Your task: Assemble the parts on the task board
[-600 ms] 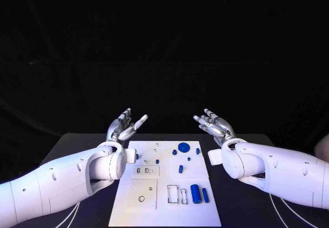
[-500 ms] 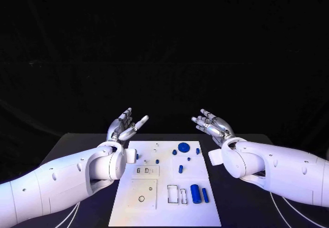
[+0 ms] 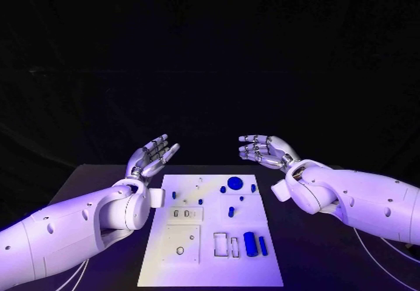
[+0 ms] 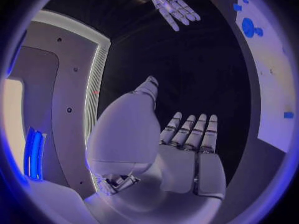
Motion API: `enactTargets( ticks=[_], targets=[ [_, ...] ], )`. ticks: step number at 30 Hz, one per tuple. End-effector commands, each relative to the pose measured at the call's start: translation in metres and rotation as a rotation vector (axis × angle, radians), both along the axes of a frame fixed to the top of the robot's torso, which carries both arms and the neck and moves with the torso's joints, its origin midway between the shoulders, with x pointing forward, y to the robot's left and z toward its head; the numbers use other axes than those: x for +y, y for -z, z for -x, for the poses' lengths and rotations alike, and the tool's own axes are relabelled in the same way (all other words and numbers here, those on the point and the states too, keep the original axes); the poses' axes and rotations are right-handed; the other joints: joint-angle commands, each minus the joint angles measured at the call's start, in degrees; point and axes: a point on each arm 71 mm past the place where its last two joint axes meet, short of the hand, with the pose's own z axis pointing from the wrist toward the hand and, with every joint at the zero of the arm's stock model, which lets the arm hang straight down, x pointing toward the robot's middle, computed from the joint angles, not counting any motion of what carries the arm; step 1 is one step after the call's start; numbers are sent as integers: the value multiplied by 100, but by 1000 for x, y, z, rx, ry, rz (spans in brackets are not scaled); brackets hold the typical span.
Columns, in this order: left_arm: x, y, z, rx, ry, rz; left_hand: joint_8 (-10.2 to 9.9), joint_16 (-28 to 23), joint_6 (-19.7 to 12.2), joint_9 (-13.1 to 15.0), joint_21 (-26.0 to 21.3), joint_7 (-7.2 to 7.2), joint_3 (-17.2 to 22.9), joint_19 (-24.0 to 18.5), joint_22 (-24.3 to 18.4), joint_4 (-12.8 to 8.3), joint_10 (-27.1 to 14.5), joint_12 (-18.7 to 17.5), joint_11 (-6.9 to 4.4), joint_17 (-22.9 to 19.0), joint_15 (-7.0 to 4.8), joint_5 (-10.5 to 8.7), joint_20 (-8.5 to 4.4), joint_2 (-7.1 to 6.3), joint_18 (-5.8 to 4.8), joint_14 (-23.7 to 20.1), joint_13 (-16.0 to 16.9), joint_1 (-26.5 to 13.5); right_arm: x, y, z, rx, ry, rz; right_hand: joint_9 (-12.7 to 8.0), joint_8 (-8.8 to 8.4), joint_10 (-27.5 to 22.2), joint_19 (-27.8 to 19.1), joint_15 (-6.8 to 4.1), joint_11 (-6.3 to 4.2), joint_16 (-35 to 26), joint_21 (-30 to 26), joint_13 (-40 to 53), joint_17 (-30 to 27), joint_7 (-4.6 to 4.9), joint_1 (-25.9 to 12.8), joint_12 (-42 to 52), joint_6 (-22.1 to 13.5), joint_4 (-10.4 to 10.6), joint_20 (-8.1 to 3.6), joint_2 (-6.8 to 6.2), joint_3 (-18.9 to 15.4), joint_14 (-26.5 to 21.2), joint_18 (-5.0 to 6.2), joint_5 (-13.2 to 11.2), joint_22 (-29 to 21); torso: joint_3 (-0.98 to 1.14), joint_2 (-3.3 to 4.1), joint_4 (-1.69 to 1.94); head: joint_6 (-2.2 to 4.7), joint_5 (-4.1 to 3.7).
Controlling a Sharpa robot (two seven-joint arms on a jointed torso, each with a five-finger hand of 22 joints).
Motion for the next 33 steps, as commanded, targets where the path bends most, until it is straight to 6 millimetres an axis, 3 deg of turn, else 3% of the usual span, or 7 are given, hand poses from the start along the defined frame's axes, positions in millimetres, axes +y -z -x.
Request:
enactTargets(
  ticks=[1,5,10,15,24,27,33],
  targets=[
    [-4,-9,3,-52,70,9,262,588,749,152,430,800,140,1046,215,-23,1090,246,56,313,-138,-41,-15,145,130,1485,92,53,6,-5,0,-128,-75,205,223,385,1402,926,-318,-252,394,522,-11,155,548,236,13,1421,-278,-109,-200,328,1327,251,-45,214,8,129,25,12,-12],
    [-3,-17,5,-75,83,27,709,898,2003,409,856,720,271,2017,362,-79,2643,522,-143,454,-352,-51,-30,201,395,2337,151,163,6,-9,-3,-144,-85,296,230,416,1701,1057,-402,-336,422,641,-8,173,469,216,-55,1621,-311,-185,-301,412,1556,252,146,266,-3,229,70,24,-45],
    [0,-24,8,-85,103,43,906,1075,2587,513,1087,604,379,2548,406,-111,3242,563,-297,551,-530,-47,-50,182,595,2896,139,231,7,-16,-8,-185,-100,420,243,448,2039,1307,-540,-450,538,845,5,250,370,183,-104,1818,-302,-307,-367,410,1962,263,82,361,-9,311,108,13,-69],
    [0,-31,14,-81,127,66,944,1175,2798,527,1191,527,521,2865,396,-208,3626,519,-395,654,-644,-57,-107,99,621,3266,136,381,11,-21,-12,-233,-126,593,288,479,2604,1780,-795,-654,861,1208,47,519,198,-25,-113,2062,-186,-539,-604,208,2728,269,387,536,-13,429,155,13,-101],
    [-6,-40,29,-66,171,115,916,1141,2814,512,1196,517,620,2937,371,-315,3679,429,-403,674,-652,-62,-128,18,620,3283,125,526,24,-27,-14,-337,-164,848,336,431,3037,2692,-1130,-869,1697,1920,176,1296,32,-45,-224,2238,-67,-926,-786,-53,3867,256,430,909,-32,603,230,24,-185],
    [-8,-43,34,-63,185,128,905,1125,2809,507,1204,523,630,2966,368,-319,3677,402,-398,675,-648,-63,-135,2,622,3273,123,524,30,-27,-14,-376,-181,925,373,447,3190,2878,-1202,-936,2023,2134,274,1604,-38,-52,-205,2340,-28,-1017,-858,-102,4042,253,716,1041,-39,671,271,45,-230],
    [-8,-47,36,-63,196,138,890,1102,2801,500,1205,537,637,2987,360,-311,3670,366,-386,676,-638,-64,-139,-12,619,3255,120,502,37,-27,-15,-415,-195,998,418,360,2826,3023,-1181,-865,2680,2499,317,2197,16,-42,-470,2314,63,-1059,-900,-96,4138,219,678,1304,-42,747,324,41,-273]
  ],
)
